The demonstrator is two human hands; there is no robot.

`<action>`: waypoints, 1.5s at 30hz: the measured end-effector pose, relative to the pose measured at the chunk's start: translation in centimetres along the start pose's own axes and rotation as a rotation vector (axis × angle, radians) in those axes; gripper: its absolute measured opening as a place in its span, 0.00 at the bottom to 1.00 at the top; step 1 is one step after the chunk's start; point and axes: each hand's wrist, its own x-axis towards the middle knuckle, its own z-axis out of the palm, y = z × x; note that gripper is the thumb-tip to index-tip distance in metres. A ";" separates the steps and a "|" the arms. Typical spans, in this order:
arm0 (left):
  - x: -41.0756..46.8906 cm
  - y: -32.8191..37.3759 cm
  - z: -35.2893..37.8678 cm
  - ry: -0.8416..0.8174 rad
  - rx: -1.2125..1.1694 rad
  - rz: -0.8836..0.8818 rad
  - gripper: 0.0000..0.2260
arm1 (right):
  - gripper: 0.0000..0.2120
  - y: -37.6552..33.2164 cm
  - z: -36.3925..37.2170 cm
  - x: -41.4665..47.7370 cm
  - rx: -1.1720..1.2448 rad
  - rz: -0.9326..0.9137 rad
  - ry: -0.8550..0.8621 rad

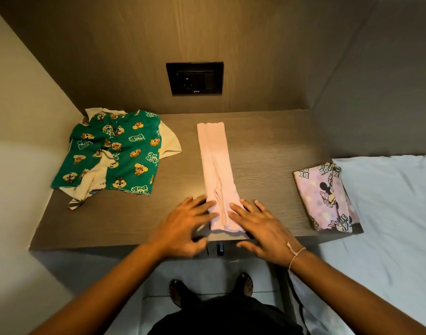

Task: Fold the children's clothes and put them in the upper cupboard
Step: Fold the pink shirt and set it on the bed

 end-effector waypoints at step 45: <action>5.8 -6.5 -0.2 0.040 0.263 -0.314 0.41 | 0.31 2.2 -2.0 12.4 -0.090 0.226 -0.037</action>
